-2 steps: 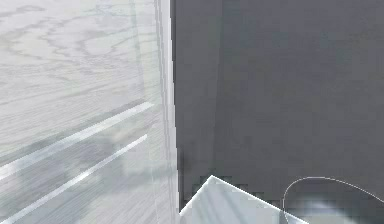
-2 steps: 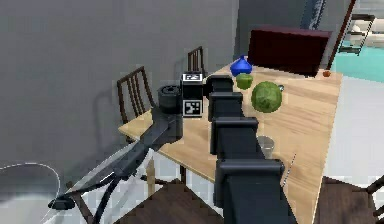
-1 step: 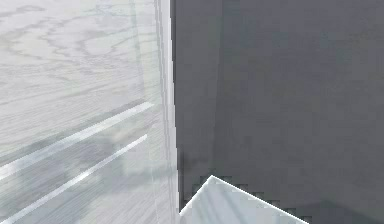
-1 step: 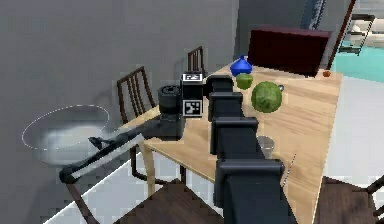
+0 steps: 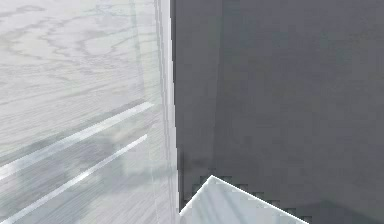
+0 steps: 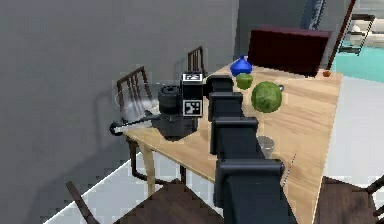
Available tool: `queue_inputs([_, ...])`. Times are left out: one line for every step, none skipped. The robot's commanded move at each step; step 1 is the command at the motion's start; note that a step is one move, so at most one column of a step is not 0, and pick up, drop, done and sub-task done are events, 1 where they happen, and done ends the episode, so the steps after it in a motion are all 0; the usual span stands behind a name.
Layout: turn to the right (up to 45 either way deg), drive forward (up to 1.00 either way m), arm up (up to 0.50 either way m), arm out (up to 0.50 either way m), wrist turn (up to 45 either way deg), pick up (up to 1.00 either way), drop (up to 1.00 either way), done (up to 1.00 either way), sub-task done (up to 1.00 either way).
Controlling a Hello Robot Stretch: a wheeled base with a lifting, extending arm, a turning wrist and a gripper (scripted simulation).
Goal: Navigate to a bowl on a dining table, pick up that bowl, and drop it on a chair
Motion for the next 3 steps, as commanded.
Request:
queue_inputs([0.0,0.00,0.00,0.00,33.0,0.00,0.00,0.00,0.00])
queue_inputs([0.0,0.00,-0.32,0.00,0.0,0.00,0.00,0.00,0.00])
queue_inputs([0.0,0.00,-0.50,0.00,0.0,0.00,0.00,0.00,0.00])
